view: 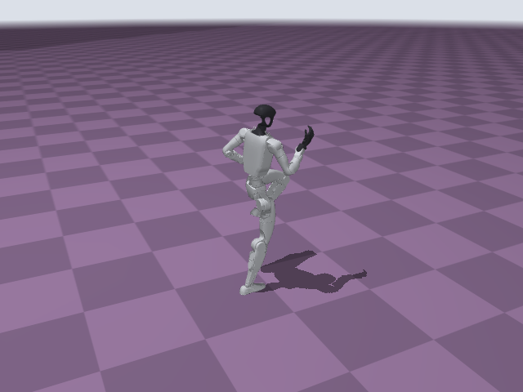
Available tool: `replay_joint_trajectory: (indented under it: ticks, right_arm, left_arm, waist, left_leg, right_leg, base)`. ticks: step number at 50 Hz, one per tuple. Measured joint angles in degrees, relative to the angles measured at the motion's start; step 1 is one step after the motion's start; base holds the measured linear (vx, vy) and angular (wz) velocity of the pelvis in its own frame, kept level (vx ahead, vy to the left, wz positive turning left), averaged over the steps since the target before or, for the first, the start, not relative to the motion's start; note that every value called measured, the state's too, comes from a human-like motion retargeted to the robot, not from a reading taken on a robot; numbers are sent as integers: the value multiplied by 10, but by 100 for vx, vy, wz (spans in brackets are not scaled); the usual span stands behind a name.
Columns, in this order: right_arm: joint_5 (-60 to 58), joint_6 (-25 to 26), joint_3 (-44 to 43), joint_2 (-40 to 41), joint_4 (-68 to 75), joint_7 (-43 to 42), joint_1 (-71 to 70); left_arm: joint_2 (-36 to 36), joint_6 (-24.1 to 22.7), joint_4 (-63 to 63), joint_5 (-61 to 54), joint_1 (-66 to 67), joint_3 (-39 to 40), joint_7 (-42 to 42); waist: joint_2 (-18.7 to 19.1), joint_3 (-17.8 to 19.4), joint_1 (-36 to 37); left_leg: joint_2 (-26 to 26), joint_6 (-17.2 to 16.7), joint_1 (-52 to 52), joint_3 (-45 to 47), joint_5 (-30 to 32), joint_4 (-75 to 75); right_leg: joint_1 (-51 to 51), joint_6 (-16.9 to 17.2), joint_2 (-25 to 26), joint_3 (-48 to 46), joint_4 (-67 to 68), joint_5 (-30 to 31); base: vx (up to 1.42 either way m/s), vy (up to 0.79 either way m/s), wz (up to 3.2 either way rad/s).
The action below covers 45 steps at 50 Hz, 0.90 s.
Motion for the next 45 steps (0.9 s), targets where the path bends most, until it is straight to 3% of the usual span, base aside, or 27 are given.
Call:
replay_joint_trajectory:
  ticks: [3, 5, 8, 10, 11, 12, 13, 15, 16, 18, 20, 22, 24, 27, 28, 30, 32, 33, 35, 38, 39, 40, 42, 43, 45]
  right_arm:
    - [-23, -4, -27, 30, -191, 35, 36]
    - [-8, -5, -17, 48, -272, 101, 110]
    - [18, 0, 37, 75, -240, 164, 224]
    - [4, 13, 61, 73, -163, 175, 274]
    - [-10, 14, 64, 65, -122, 172, 294]
    - [-23, 14, 62, 56, -83, 165, 314]
    - [-34, 12, 54, 43, -47, 150, 334]
    - [-37, 11, 22, 15, 7, 118, 384]
    - [-17, 14, 2, -4, 10, 117, 415]
    - [27, 16, -27, -45, -11, 137, 481]
    - [42, 0, -31, -90, -61, 163, 544]
    - [19, -4, -28, -116, -104, 179, 571]
    - [-11, 10, -25, -112, -112, 180, 532]
    - [-68, 29, -7, -86, -24, 96, 356]
    - [-86, 35, 1, -75, 28, 50, 279]
    - [-115, 37, 5, -52, 111, -29, 135]
    - [-103, 10, -13, -39, 87, -68, 32]
    - [-72, -5, -25, -30, 46, -66, -10]
    - [-26, -15, -46, -8, -50, -41, -48]
    - [-24, -3, -51, 35, -201, 39, 70]
    - [-25, -8, -35, 50, -223, 68, 123]
    - [-25, -18, -13, 64, -233, 96, 175]
    - [-32, -11, 22, 70, -181, 122, 270]
    - [-39, -2, 34, 67, -133, 135, 307]
    - [-65, 11, 41, 51, -18, 153, 352]
  left_arm:
    - [55, 6, -71, 0, 100, -11, -47]
    - [61, 14, -116, 9, 141, -18, -82]
    - [2, 40, -141, 65, 111, -17, -85]
    - [-32, 53, -133, 125, 11, -17, -47]
    - [-47, 53, -121, 156, -60, -24, -17]
    - [-61, 52, -108, 186, -135, -34, 15]
    - [-76, 50, -94, 214, -220, -50, 54]
    - [-99, 51, -85, 268, -397, -80, 132]
    - [-106, 55, -98, 289, -473, -79, 153]
    - [-118, 59, -142, 320, -566, -51, 175]
    - [-128, 50, -218, 343, -525, -12, 183]
    - [-138, 30, -280, 320, -395, -12, 158]
    - [-133, 16, -280, 241, -277, -32, 89]
    - [-90, 13, -177, 121, -167, -50, 39]
    - [-61, 18, -131, 102, -139, -49, 44]
    - [20, 27, -54, 82, -68, -39, 43]
    - [103, 13, -7, 51, 8, -22, 9]
    - [132, 7, 6, 27, 29, -12, -19]
    - [136, 17, 9, -17, 35, -7, -66]
    - [74, 21, -47, -21, 39, -33, -80]
    - [55, 17, -65, 0, 37, -37, -83]
    - [38, 11, -80, 29, 31, -38, -88]
    - [15, 28, -103, 122, -21, -30, -54]
    - [6, 35, -106, 167, -67, -23, -31]
    - [-7, 43, -94, 258, -195, -13, 36]
  waist:
    - [-30, -81, -15]
    - [-32, -134, -14]
    - [3, -167, -17]
    - [30, -152, -26]
    - [48, -149, -35]
    - [63, -146, -48]
    - [73, -141, -69]
    - [78, -108, -144]
    - [69, -85, -191]
    - [56, -66, -250]
    - [72, -112, -227]
    - [85, -156, -178]
    - [67, -146, -163]
    - [17, -76, -138]
    - [-3, -58, -113]
    - [-26, -42, -39]
    - [-36, -16, 51]
    - [-36, 7, 83]
    - [-34, 22, 95]
    - [-68, -54, 25]
    - [-67, -69, 14]
    - [-61, -78, 9]
    - [-27, -96, 2]
    - [-2, -96, -2]
    - [41, -96, -24]
  left_leg:
    - [-33, 43, 79, 48, 73, -165]
    - [-51, 27, 201, 63, 157, -349]
    - [-61, -39, 450, 37, 272, -723]
    - [-71, -85, 639, 7, 361, -1001]
    - [-61, -108, 701, -7, 376, -1103]
    - [-52, -125, 751, -19, 364, -1187]
    - [-46, -130, 777, -28, 296, -1231]
    - [-49, -116, 807, -57, 149, -1276]
    - [-60, -105, 822, -84, 129, -1292]
    - [-76, -101, 852, -122, 149, -1338]
    - [-73, -116, 847, -93, 236, -1364]
    - [-72, -103, 781, -28, 308, -1267]
    - [-81, -38, 661, 24, 272, -1017]
    - [-104, 67, 456, 84, 147, -578]
    - [-109, 77, 368, 103, 125, -449]
    - [-69, 55, 165, 120, 103, -235]
    - [2, 16, 42, 104, 85, -132]
    - [25, 8, 29, 93, 77, -121]
    - [24, 17, 56, 89, 94, -175]
    - [-59, 20, 175, 108, 197, -417]
    - [-77, 19, 253, 104, 223, -521]
    - [-90, 22, 344, 95, 244, -631]
    - [-107, -88, 489, 18, 365, -845]
    - [-101, -125, 572, -16, 411, -951]
    - [-74, -164, 693, -49, 387, -1112]
  right_leg:
    - [-40, 28, -9, -52, -55, 191]
    - [-101, 25, 4, -71, -5, 251]
    - [-303, -37, 36, -112, 401, 112]
    - [-432, -88, 45, -148, 694, 18]
    - [-514, -96, 56, -167, 817, -9]
    - [-598, -96, 61, -184, 930, -31]
    - [-687, -79, 53, -197, 1027, -44]
    - [-816, -47, -23, -201, 1172, -77]
    - [-832, -44, -79, -186, 1202, -100]
    - [-831, -49, -138, -165, 1199, -123]
    - [-788, -64, -85, -178, 1079, -72]
    - [-675, -53, -12, -173, 862, 50]
    - [-500, -4, 21, -126, 599, 177]
    - [-197, 71, 9, -50, 174, 331]
    - [-128, 78, -7, -37, 67, 334]
    - [-74, 69, -19, -26, -32, 199]
    - [-43, 47, -22, 5, -74, 86]
    - [-20, 37, -25, 23, -96, 81]
    - [-7, 32, -21, 36, -110, 131]
    - [-84, 64, -22, -19, -73, 283]
    - [-122, 63, -15, -34, -13, 291]
    - [-163, 57, -2, -47, 65, 279]
    - [-325, -6, 39, -81, 371, 167]
    - [-399, -41, 58, -107, 525, 114]
    - [-567, -89, 80, -162, 810, 32]
  base:
    - [7, -2, 106]
    - [9, 8, -20]
    - [4, 8, -162]
    - [1, 4, -157]
    - [-5, 7, -91]
    - [-11, 10, -13]
    - [-13, 12, 92]
    - [-13, 14, 257]
    - [-9, 11, 328]
    - [-1, 1, 181]
    - [11, -10, -120]
    - [11, -13, -113]
    - [4, -10, 106]
    - [4, -7, 135]
    - [0, -16, -12]
    - [-5, -21, -141]
    - [-6, -16, -248]
    - [-7, -9, -187]
    - [-6, -3, -32]
    - [2, 6, 82]
    - [6, 11, -82]
    - [3, 9, -180]
    - [2, 6, -226]
    - [3, 5, -207]
    - [0, 7, -124]
